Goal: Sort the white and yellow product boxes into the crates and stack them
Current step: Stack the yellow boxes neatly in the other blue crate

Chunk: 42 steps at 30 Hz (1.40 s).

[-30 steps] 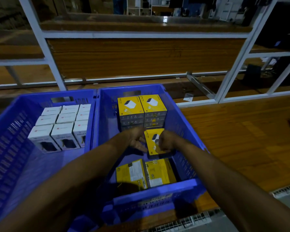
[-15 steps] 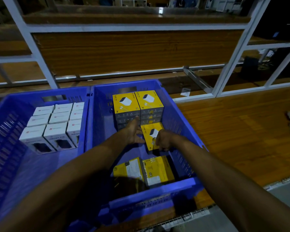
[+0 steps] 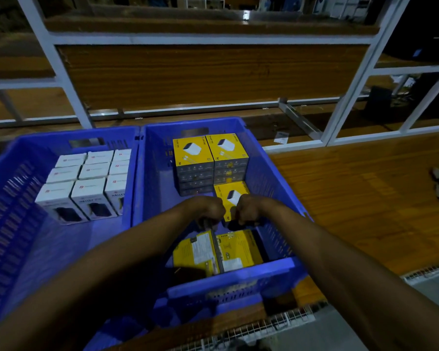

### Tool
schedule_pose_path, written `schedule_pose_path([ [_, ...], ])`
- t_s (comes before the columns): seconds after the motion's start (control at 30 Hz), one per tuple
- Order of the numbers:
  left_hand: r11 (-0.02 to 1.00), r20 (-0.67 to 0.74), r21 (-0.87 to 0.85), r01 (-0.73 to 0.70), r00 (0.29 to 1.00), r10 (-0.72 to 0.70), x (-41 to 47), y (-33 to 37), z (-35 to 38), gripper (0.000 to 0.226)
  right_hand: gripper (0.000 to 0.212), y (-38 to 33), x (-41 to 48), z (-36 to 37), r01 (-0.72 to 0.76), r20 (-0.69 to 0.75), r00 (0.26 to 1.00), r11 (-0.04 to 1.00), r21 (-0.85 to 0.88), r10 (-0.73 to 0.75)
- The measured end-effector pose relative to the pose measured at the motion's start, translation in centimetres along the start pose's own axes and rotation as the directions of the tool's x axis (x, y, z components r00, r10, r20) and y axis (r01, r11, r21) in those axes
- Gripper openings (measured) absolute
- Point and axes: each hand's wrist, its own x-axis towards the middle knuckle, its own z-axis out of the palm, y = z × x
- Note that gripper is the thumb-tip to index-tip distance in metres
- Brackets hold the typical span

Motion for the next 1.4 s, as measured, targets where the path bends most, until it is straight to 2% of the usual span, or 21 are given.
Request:
schedule_pose_path([
  [0.07,0.978,0.045,0.209,-0.016,0.999,0.007,-0.3,0.6,0.8,0.022,0.020,-0.1,-0.2,0.2,-0.019,0.073,0.997,0.999,-0.027,0.021],
  [0.1,0.964,0.065,0.264,-0.021,0.998,0.004,-0.5,1.0,1.1,0.024,0.017,-0.1,-0.4,0.4,-0.016,0.117,0.993,1.000,0.002,0.015],
  [0.17,0.964,0.125,0.265,-0.024,0.992,-0.009,-0.1,1.4,1.6,0.034,0.010,-0.4,-0.8,0.6,-0.052,0.216,0.976,0.995,0.080,0.034],
  [0.23,0.960,0.197,0.280,-0.022,0.980,-0.035,0.4,1.3,1.8,0.039,0.019,-0.6,-1.1,0.6,-0.080,0.284,0.958,0.987,0.142,0.037],
  [0.33,0.944,0.248,0.325,-0.059,0.969,-0.025,0.6,1.0,1.4,0.029,0.023,-0.5,-1.4,0.4,-0.104,0.355,0.934,0.981,0.166,0.039],
  [0.43,0.929,0.239,0.348,-0.127,0.970,0.043,-0.3,1.0,0.8,0.021,0.042,-0.5,-1.7,-0.1,-0.059,0.338,0.941,0.995,0.076,0.030],
  [0.53,0.948,0.285,0.276,-0.155,0.956,0.073,-1.5,1.1,-0.4,0.030,0.032,-0.7,-2.0,-1.0,0.000,0.326,0.945,0.998,0.057,-0.018],
  [0.6,0.964,0.247,0.213,-0.159,0.963,0.104,-2.8,1.3,-1.6,0.020,0.046,-0.9,-2.7,-1.6,0.020,0.309,0.948,0.986,0.167,-0.072],
  [0.67,0.972,0.173,0.143,-0.189,0.971,0.163,-4.1,1.0,-2.9,0.016,0.039,-0.7,-3.2,-2.2,0.024,0.247,0.962,0.933,0.359,-0.120],
  [0.73,0.976,0.118,0.020,-0.218,0.970,0.214,-5.2,0.6,-4.3,0.019,0.033,-0.4,-3.3,-2.7,0.021,0.167,0.976,0.830,0.558,-0.137],
  [0.8,0.955,0.034,-0.120,-0.270,0.961,0.275,-6.1,0.1,-5.6,0.012,0.046,-0.2,-3.5,-3.4,0.041,0.070,0.989,0.699,0.714,-0.130],
  [0.9,0.858,-0.208,-0.321,-0.401,0.914,0.349,-6.9,-0.2,-6.7,0.015,0.047,-0.1,-3.4,-4.4,0.190,-0.165,0.982,0.444,0.876,-0.095],
  [0.97,0.727,-0.351,-0.489,-0.482,0.872,0.343,-7.0,-0.3,-7.0,0.033,0.046,-0.1,-3.4,-5.0,0.276,-0.277,0.961,0.197,0.941,-0.026],
  [1.03,0.578,-0.474,-0.602,-0.551,0.829,0.296,-7.6,0.1,-6.8,0.031,0.040,-0.4,-4.2,-5.5,0.342,-0.342,0.940,0.050,0.938,-0.006],
  [1.1,0.469,-0.594,-0.636,-0.613,0.777,0.211,-8.0,0.7,-6.8,0.022,0.028,-0.9,-5.5,-5.9,0.338,-0.337,0.941,0.015,0.941,-0.045],
  [1.17,0.350,-0.683,-0.654,-0.671,0.722,0.108,-8.0,1.0,-6.8,0.020,0.026,-1.5,-6.3,-5.9,0.267,-0.266,0.961,0.004,0.964,-0.075],
  [1.23,0.225,-0.724,-0.669,-0.708,0.689,0.014,-7.5,1.2,-6.8,0.028,0.022,-2.0,-6.5,-5.8,0.240,-0.236,0.967,0.027,0.971,-0.099],
  [1.33,0.111,-0.680,-0.733,-0.671,0.718,-0.150,-6.6,1.7,-5.6,0.065,0.012,-2.9,-6.1,-5.6,0.284,-0.279,0.957,0.065,0.957,-0.075],
  [1.4,0.083,-0.653,-0.755,-0.650,0.736,-0.178,-6.8,2.5,-4.7,0.056,0.006,-3.2,-6.0,-5.3,0.305,-0.304,0.952,0.055,0.951,-0.028],
])
